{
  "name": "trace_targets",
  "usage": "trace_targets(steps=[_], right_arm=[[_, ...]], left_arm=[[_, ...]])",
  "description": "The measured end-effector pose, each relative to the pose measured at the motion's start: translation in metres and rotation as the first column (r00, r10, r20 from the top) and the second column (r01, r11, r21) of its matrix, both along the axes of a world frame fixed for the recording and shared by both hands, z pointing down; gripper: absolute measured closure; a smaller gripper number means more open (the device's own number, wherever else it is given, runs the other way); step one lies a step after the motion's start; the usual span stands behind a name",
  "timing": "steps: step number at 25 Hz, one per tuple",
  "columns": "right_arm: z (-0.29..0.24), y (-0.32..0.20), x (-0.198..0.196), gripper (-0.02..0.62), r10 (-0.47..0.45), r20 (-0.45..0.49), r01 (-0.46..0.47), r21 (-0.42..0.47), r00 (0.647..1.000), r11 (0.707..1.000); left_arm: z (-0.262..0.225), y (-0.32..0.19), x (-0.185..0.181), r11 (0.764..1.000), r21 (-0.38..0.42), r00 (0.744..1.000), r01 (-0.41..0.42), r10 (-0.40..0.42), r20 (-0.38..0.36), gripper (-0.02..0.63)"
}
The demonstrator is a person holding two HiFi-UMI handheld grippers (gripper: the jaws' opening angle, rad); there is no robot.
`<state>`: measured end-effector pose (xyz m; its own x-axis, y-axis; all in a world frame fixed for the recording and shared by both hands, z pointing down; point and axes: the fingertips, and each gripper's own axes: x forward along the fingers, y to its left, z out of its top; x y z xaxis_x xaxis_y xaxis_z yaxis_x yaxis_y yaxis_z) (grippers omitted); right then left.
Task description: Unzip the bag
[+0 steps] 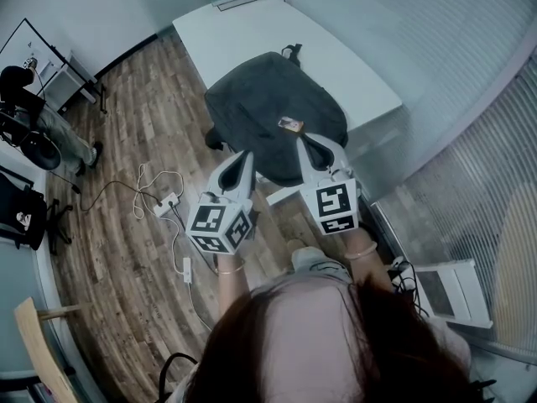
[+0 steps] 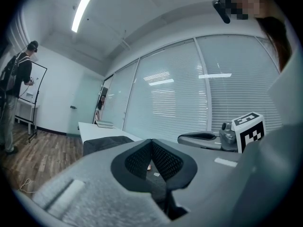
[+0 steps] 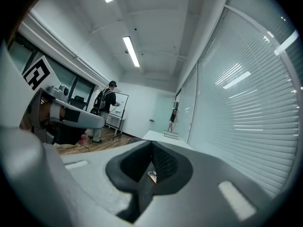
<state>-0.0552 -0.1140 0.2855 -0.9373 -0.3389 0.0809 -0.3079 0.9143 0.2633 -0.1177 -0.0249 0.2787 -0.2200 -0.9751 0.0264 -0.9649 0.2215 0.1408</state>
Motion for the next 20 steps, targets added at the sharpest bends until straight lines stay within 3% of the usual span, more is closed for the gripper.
trace_targets(steps=[20], right_arm=[[0.006,-0.01,-0.003,0.592,0.022,-0.017,-0.022,0.014,1.0,1.0]], left_arm=[[0.011,-0.016,-0.008,1.0,0.001,0.999,-0.03,0.03,-0.024,0.595]])
